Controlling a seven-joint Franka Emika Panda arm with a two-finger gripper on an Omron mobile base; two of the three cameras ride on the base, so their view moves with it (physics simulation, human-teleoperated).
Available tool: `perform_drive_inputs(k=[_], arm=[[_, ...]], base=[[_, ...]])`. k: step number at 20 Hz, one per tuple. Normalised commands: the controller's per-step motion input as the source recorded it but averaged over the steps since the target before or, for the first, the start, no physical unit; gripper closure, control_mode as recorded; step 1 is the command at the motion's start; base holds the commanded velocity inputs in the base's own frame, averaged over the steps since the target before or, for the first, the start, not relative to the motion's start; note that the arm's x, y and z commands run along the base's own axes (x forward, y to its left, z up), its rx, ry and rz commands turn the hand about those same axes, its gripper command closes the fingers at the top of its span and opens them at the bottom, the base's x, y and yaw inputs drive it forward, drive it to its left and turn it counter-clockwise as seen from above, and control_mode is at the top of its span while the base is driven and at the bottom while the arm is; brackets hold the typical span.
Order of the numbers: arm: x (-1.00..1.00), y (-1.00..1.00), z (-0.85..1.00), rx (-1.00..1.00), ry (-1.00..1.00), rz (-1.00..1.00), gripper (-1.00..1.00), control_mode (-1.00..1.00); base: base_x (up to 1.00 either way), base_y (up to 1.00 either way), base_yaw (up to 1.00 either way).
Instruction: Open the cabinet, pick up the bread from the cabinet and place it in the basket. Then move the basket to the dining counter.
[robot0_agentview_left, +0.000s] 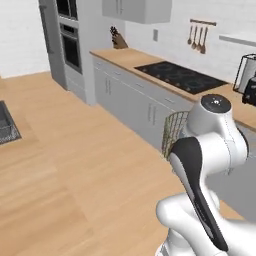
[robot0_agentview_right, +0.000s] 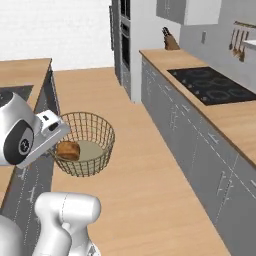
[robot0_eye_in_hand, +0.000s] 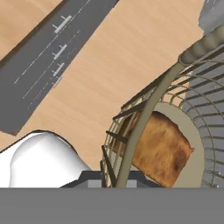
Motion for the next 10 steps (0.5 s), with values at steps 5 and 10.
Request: perform_drive_inputs(k=[5,10], arm=[[0.0,0.0,0.0,0.0,0.0,0.0,1.0,1.0],[0.0,0.0,0.0,0.0,0.0,0.0,1.0,1.0]], base=[[-1.0,0.02,0.39],[-1.0,0.0,0.27]])
